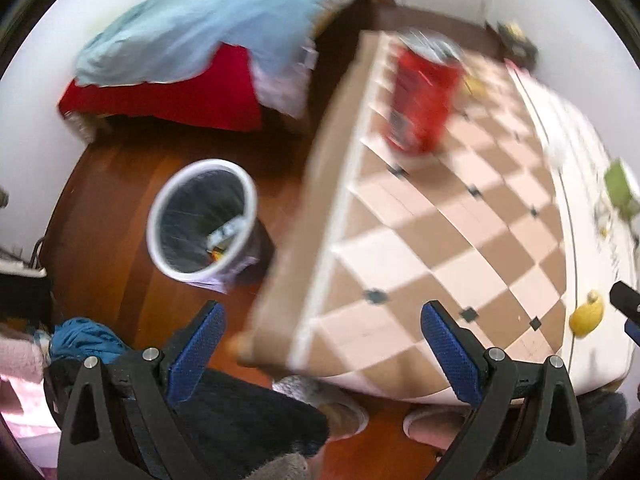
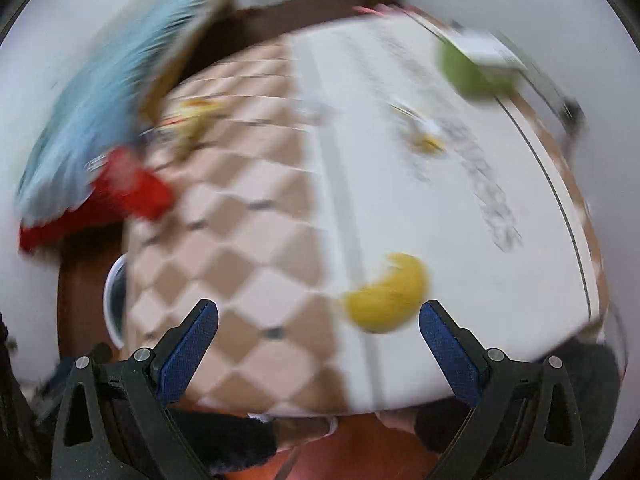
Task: Collect trash
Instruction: 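Grasp the red cola can with the left tool while the right tool grasps the lemon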
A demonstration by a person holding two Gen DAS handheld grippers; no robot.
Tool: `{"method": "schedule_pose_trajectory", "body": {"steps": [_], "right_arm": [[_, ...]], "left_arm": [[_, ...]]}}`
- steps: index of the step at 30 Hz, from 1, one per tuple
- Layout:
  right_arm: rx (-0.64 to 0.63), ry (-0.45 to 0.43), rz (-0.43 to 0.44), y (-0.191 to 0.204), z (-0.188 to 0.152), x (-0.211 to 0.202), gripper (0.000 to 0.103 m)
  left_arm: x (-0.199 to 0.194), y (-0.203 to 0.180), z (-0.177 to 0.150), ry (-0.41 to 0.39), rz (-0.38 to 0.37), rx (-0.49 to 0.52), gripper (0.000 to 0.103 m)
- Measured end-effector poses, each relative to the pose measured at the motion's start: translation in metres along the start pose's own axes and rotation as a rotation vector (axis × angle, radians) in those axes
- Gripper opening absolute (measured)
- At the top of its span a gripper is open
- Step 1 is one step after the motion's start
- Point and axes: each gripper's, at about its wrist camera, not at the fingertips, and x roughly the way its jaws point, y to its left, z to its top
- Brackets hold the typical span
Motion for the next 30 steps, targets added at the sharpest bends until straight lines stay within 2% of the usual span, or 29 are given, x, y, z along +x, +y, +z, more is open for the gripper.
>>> {"method": "schedule_pose_trajectory", "body": {"steps": [3,5,7,8,9,11,14,18,21,25,30], "right_arm": [[0.106,0.029,-0.006,-0.032,-0.002,0.021,0.089],[0.154,0.048,0.013,-0.042,-0.005,0.033,0.084],[0.184,0.050,0.029,-0.045,-0.005,0.045,0.074],[0.186,0.039,0.025,-0.044,-0.008,0.045,0.073],[0.177,0.011,0.020,-0.041,-0.008,0.044,0.058],[0.175,0.000,0.009,-0.037,-0.007,0.048,0.055],[0.120,-0.008,0.015,-0.023,-0.004,0.053,0.045],[0.042,-0.008,0.037,-0.001,0.011,0.053,0.043],[-0.006,0.000,0.057,0.015,0.032,0.060,0.043],[-0.059,0.008,0.038,0.029,0.060,0.072,0.043],[-0.116,0.043,0.005,0.044,0.091,0.092,0.043]], "left_arm": [[0.025,-0.029,-0.001,0.055,-0.004,0.039,0.100],[0.038,-0.042,-0.003,0.092,-0.002,0.055,0.100],[0.044,-0.047,-0.004,0.111,-0.002,0.061,0.100],[0.047,-0.050,-0.005,0.118,0.000,0.064,0.100],[0.049,-0.051,-0.006,0.124,0.001,0.068,0.100],[0.051,-0.051,-0.006,0.126,-0.001,0.064,0.101],[0.052,-0.047,-0.004,0.136,-0.003,0.059,0.101],[0.042,-0.036,0.016,0.094,-0.008,0.035,0.100],[0.030,-0.029,0.041,0.025,-0.025,0.011,0.100],[0.026,-0.027,0.081,-0.059,-0.024,0.006,0.099],[0.029,-0.035,0.118,-0.101,-0.035,0.013,0.099]]}}
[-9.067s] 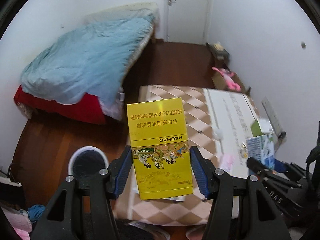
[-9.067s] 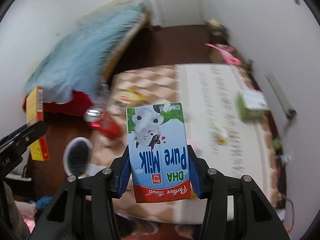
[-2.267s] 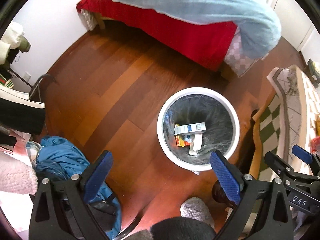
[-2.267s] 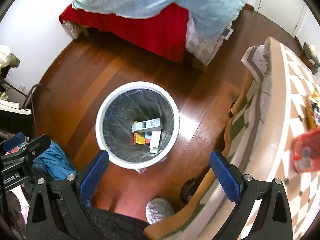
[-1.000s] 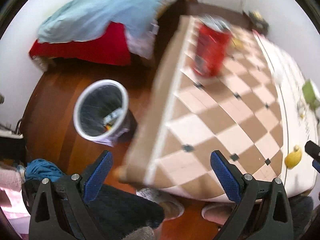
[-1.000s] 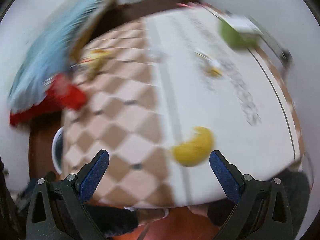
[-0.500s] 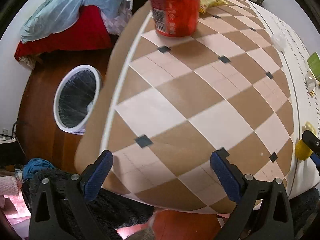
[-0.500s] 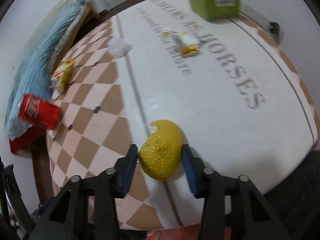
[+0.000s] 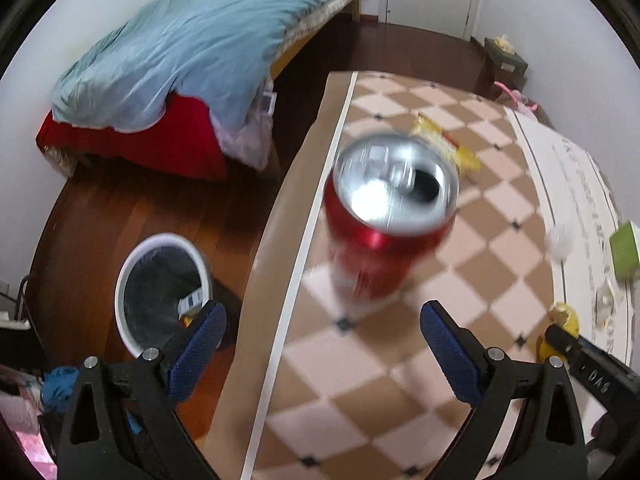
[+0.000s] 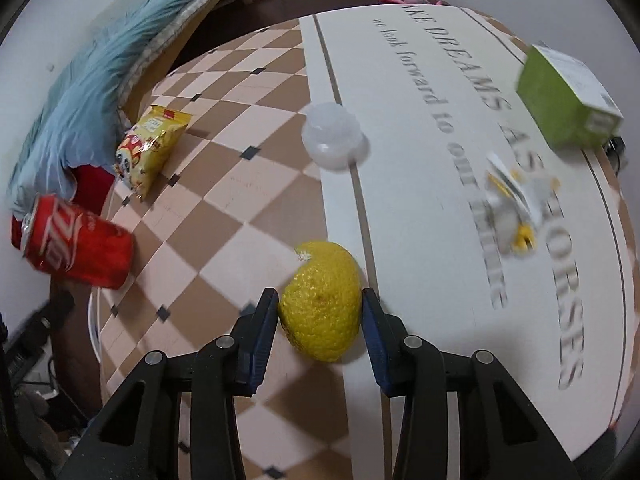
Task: Collect trash
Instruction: 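Grasp the red cola can with the left tool while the right tool grasps the lemon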
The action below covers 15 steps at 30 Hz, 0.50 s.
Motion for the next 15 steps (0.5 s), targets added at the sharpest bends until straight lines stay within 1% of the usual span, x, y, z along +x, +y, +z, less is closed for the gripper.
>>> {"method": "schedule_pose_trajectory", "body": {"steps": [9,11,12,13,15], "right_arm": [[-0.032,0.012,-0.015,0.008,0.034,0.011,0.043],[-0.036,0.012,-0.015,0.010,0.038,0.012,0.043],[-0.040,0.012,-0.016,0.010,0.039,0.012,0.043],[-0.042,0.013,-0.016,0.011,0.040,0.012,0.043],[-0.046,0.011,-0.015,0.012,0.041,0.012,0.042]], "left_arm": [[0.020,-0.019,0.036,-0.016,-0.024,0.028,0.099],[0.022,-0.021,0.044,-0.027,-0.024,0.029,0.085],[0.021,-0.021,0.045,-0.031,-0.022,0.030,0.071],[0.022,-0.022,0.047,-0.031,-0.030,0.032,0.063],[0.020,-0.023,0.049,-0.042,-0.033,0.039,0.063]]}}
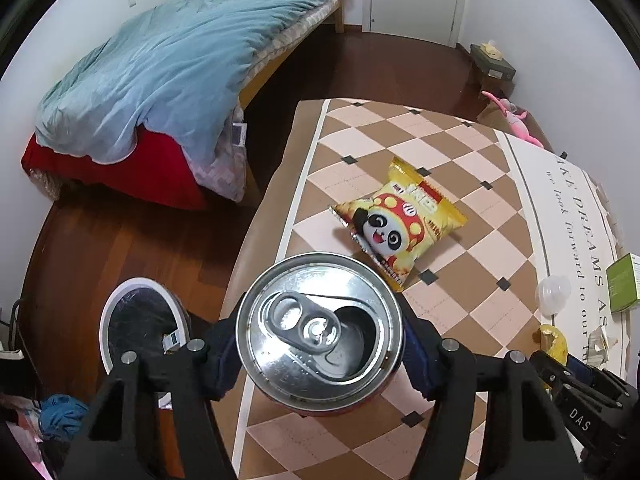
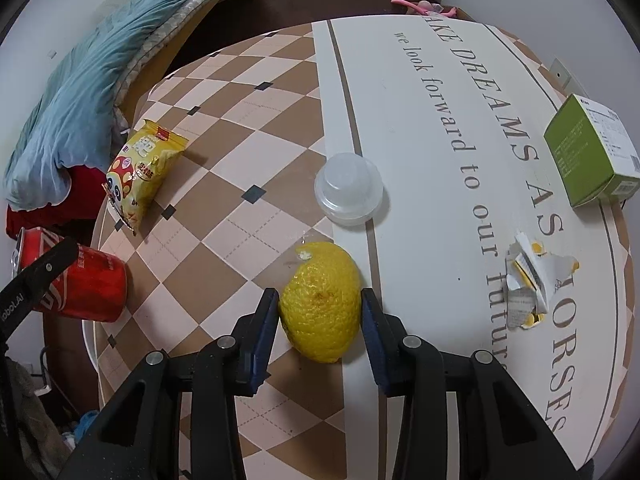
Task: Collect trash
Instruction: 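Grasp the red cola can with the left tool while the right tool grasps the lemon, then carry the can and lemon over the bin and open both tools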
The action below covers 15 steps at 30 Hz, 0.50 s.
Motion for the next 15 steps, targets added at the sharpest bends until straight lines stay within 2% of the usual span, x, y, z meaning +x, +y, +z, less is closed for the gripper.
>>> {"method": "schedule_pose_trajectory", "body": {"steps": [7,11,15], "right_arm": [[-0.029,-0.023,0.025,0.009,-0.005,-0.019,0.042],[-0.083,-0.048,0.054,0.033,-0.006,-0.038,0.042],[-0.143,-0.077,0.105,0.069,-0.008,-0.060,0.042]], "left_arm": [[-0.026,0.000,-0.003,-0.065,0.013,0.047,0.063],[-0.051,0.014,-0.001,-0.093,0.003,0.031,0.063],[-0.081,0.045,0.003,-0.136,-0.004,-0.012,0.063]]}}
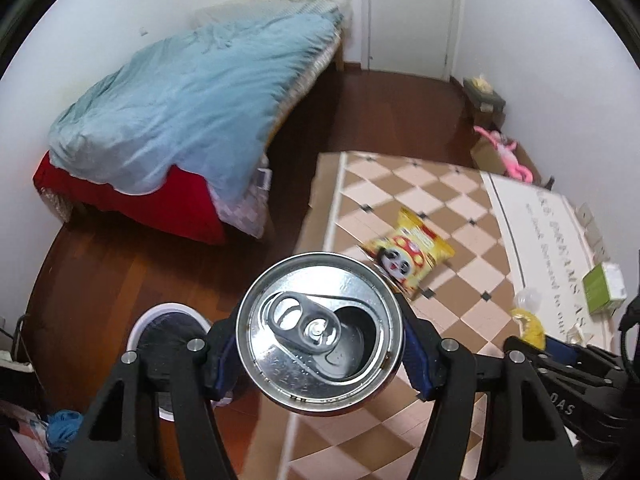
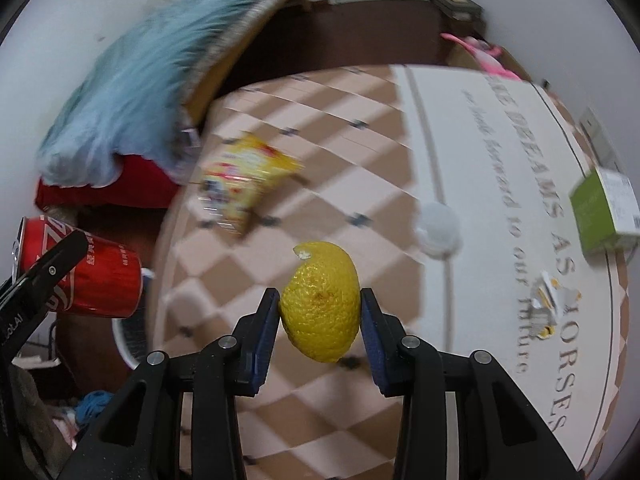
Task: Collect trash
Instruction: 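Carry the can and lemon over the bin and open both tools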
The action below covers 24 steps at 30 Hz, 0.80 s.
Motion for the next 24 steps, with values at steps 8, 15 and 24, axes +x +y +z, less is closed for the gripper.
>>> {"method": "schedule_pose_trajectory", "body": {"steps": [8,15,24], "right_arm": [[-0.129,-0.037,0.144,0.116,0.008,-0.017,0.041],[-0.239,0.004,0.241,0.226,0.000,0.010,0.041],[-0.323,0.187,0.255,0.322,-0.021,0.119,0.041]], "left_arm": [[-0.059,0.100,0.016,-0.081,0.035,-0.115,0.063],[-0.073,0.201,0.016,-0.074,0.107,-0.207,0.063],[0.024,0.310,-0.032,0.159,0.068,-0.385,0.063]]}}
